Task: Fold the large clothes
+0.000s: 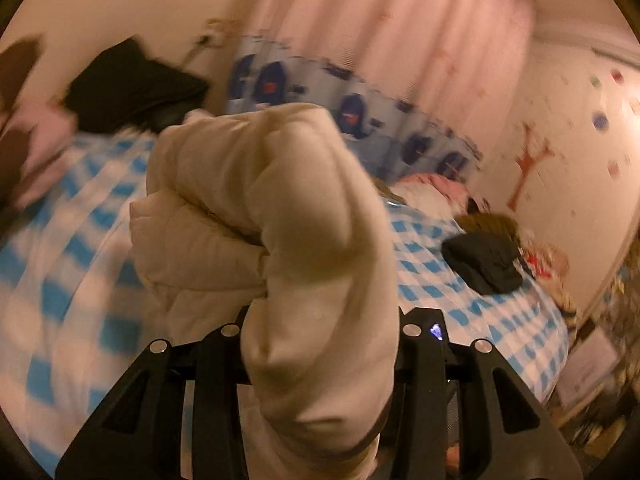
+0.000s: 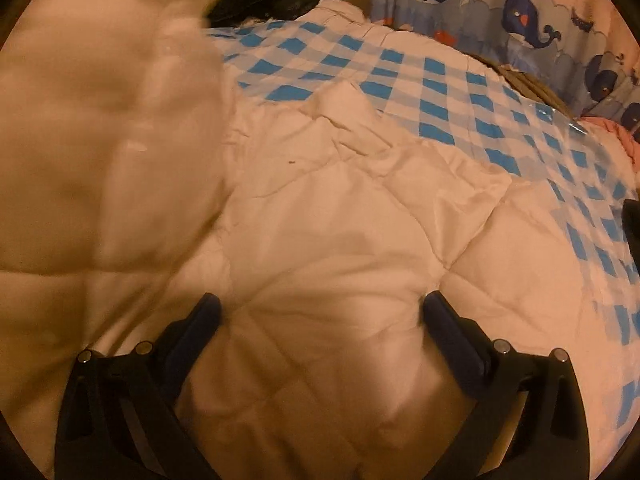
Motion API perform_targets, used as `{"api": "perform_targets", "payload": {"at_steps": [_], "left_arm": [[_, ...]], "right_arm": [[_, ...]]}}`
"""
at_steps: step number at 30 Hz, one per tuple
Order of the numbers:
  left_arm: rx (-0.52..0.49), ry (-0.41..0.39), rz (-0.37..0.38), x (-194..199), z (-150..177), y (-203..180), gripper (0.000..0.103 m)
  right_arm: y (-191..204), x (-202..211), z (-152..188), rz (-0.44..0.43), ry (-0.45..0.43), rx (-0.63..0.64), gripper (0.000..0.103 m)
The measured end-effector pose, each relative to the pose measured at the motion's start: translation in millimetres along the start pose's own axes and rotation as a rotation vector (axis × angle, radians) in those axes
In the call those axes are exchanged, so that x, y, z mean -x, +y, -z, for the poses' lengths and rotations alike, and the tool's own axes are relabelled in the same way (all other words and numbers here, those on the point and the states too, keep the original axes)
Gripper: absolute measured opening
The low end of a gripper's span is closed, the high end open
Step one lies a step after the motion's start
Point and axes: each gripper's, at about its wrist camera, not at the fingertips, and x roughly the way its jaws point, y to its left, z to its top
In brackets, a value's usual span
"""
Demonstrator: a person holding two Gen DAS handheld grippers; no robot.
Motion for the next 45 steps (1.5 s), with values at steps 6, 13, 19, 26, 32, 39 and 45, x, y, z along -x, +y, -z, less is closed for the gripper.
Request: {"api": "perform_targets", "payload": {"at_steps": [6, 13, 19, 26, 32, 39, 45], "left_arm": [[-0.177, 0.063, 0.055, -42, -4, -76, 0.036], [-0.445, 0.289, 0.045, -146, 57, -167, 0.036], [-0.685, 0.364, -0.008, -181, 109, -211, 0.050], [-0.902, 0.360, -0.018, -174, 136, -229, 0.069], [-0.927, 0.387, 0.004, -151, 133, -231, 0.072], [-0.674, 0.264, 0.099, -54, 76, -176, 0.073], [-0.298, 0.258, -0.121, -115, 22, -74, 0.076]], "right_arm": [[-131, 59, 53, -0.443, -0.182, -0.581, 0.098], [-250, 50, 123, -0.941, -0.360, -1.044, 0.096], [-273, 83, 79, -0.710, -0.328, -0.831, 0.096], [-225, 73, -7, -0.534, -0.140, -0.428, 0.096], [-176, 9, -27, -0.395, 0.150, -0.161, 0.097], [-201, 11, 5, -0.431, 0.085, -0.261, 0.096], [-208, 12, 8, -0.420, 0.098, -0.290, 0.096]]}}
